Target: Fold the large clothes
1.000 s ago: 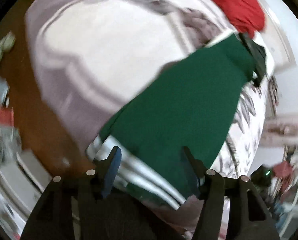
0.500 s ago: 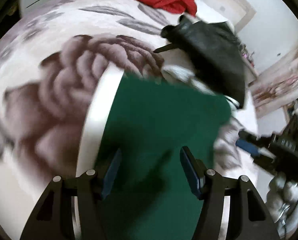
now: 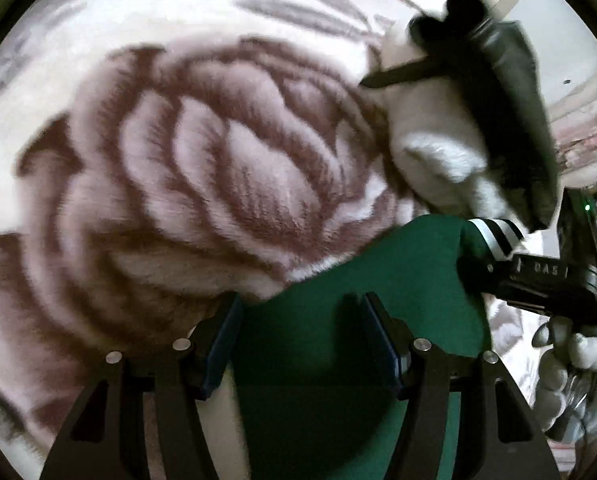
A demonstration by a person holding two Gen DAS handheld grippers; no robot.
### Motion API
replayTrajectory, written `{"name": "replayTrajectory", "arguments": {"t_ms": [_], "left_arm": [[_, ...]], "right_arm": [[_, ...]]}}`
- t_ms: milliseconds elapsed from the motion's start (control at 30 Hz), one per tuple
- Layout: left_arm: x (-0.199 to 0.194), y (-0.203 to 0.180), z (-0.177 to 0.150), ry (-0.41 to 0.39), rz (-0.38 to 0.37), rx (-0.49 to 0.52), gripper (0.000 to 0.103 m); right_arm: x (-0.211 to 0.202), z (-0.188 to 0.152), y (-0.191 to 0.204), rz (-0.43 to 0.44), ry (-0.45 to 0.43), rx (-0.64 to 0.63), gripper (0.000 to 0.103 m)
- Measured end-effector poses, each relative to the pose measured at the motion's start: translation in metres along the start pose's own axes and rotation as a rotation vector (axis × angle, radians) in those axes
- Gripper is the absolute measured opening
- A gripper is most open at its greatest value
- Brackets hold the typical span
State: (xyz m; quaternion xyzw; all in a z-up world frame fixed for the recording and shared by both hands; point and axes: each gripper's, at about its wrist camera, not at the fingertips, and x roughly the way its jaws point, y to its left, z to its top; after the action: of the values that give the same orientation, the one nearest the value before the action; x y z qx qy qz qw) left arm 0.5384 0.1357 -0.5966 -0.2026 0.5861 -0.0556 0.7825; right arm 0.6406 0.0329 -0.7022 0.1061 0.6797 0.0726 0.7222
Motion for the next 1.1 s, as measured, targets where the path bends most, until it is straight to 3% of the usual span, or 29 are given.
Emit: {"name": "replayTrajectory", "arguments": {"t_ms": [100, 200, 267, 367, 467, 533, 600, 700, 733, 767, 933, 1100], "left_arm": [[-0.051, 0.003, -0.018, -0.067, 0.002, 0.028, 0.058], [-0.102, 0.014, -0.066, -0.114, 0.117, 0.056, 0.058], [-0.128, 0.032, -0.121, -0.107, 0.211, 0.037, 0.058], [-0.129, 0.060, -0.202, 0.001, 0.301, -0.040, 0.058], [-0.111, 0.093, -0.276, 0.128, 0.338, -0.130, 0.058], [-0.098, 0.102, -0.305, 0.161, 0.350, -0.132, 0.059], [-0.097, 0.102, -0.316, 0.100, 0.334, -0.092, 0.067], [-0.090, 0.109, -0.313, 0.095, 0.280, -0.110, 0.085], [-0.088, 0.113, -0.311, 0.092, 0.230, -0.123, 0.103], [-0.085, 0.113, -0.309, 0.086, 0.203, -0.135, 0.103], [-0.084, 0.104, -0.312, 0.032, 0.256, -0.142, 0.103], [-0.116, 0.101, -0.322, 0.035, 0.182, -0.164, 0.103]], "right_arm": [[-0.027, -0.014, -0.006, 0.068, 0.054, -0.036, 0.041], [-0.065, -0.068, -0.028, 0.162, 0.037, -0.066, 0.046], [-0.093, -0.113, -0.041, 0.203, 0.027, -0.081, 0.050], [-0.112, -0.193, -0.072, 0.202, 0.031, -0.071, 0.052], [-0.107, -0.269, -0.105, 0.185, 0.068, -0.017, 0.053], [-0.096, -0.314, -0.129, 0.176, 0.101, 0.032, 0.053], [-0.080, -0.352, -0.148, 0.191, 0.132, 0.087, 0.054], [-0.061, -0.397, -0.169, 0.157, 0.156, 0.136, 0.054], [-0.060, -0.407, -0.174, 0.155, 0.157, 0.142, 0.054], [-0.060, -0.414, -0.179, 0.157, 0.156, 0.146, 0.054], [-0.054, -0.444, -0.195, 0.199, 0.163, 0.179, 0.059], [-0.043, -0.472, -0.206, 0.255, 0.209, 0.177, 0.060]]}}
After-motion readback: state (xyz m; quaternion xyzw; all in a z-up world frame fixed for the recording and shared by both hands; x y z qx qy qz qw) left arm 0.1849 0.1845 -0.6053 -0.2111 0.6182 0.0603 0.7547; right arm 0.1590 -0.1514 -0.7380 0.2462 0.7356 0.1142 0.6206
